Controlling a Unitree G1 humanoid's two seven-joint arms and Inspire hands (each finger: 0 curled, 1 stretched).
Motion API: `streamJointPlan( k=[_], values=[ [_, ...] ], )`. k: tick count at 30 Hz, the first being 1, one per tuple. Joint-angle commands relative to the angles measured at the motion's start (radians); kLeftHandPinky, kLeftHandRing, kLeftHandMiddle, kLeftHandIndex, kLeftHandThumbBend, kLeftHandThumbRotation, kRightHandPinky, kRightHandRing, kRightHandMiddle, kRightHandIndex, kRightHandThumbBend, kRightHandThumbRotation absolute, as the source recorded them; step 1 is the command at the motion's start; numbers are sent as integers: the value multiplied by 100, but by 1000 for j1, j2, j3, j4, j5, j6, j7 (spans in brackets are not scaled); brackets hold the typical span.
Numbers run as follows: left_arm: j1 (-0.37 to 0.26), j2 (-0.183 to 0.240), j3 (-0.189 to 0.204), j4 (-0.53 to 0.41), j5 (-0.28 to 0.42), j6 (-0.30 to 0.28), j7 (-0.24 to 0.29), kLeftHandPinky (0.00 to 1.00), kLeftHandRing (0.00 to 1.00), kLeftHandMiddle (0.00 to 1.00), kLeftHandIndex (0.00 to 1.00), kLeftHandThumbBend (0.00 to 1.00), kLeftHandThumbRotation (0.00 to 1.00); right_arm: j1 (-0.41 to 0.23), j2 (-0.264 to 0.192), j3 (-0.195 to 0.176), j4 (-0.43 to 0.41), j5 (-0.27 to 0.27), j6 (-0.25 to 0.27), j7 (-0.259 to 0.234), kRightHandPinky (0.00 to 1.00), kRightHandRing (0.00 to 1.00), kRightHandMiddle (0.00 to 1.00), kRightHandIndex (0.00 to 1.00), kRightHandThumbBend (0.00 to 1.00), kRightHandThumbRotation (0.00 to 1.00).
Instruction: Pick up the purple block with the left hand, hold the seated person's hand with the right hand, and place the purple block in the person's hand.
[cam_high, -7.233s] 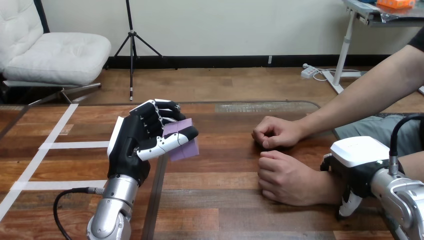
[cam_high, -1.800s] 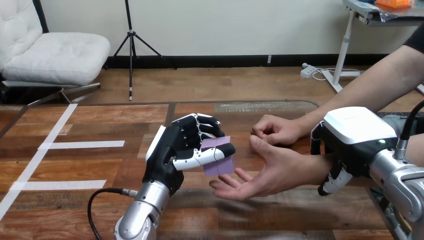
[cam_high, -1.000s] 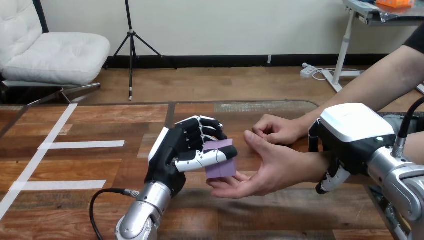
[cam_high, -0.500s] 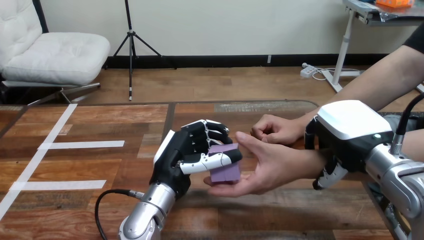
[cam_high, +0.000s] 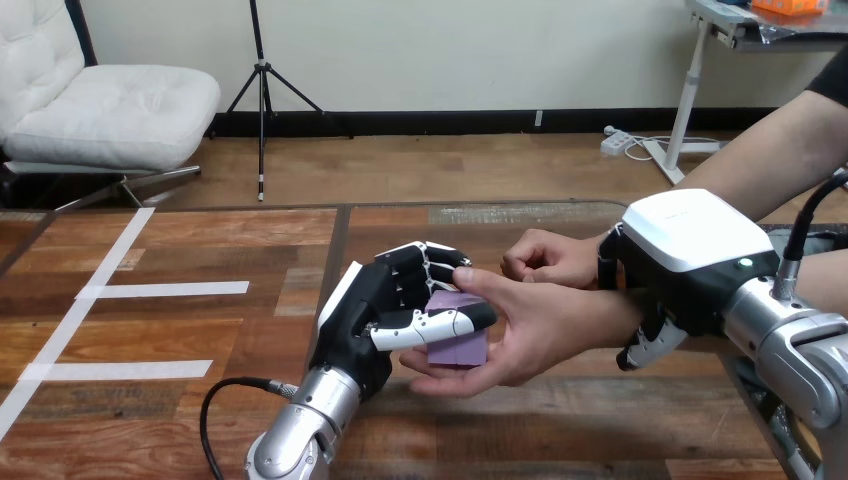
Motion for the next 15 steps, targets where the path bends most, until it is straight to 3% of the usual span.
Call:
streamJointPlan(
  k=[1,15],
  values=[
    [-53,-19,-25,-49,13,-21,-5,37,42,48,50,91,9,-133,10,-28,-30,4,-24,-45,27,34,43,49,80,0],
    [-45,-33,-61,-55,44,-33,7,36,41,48,50,90,12,-143,9,-29,-20,-8,-43,-40,27,34,43,49,77,0]
  ],
)
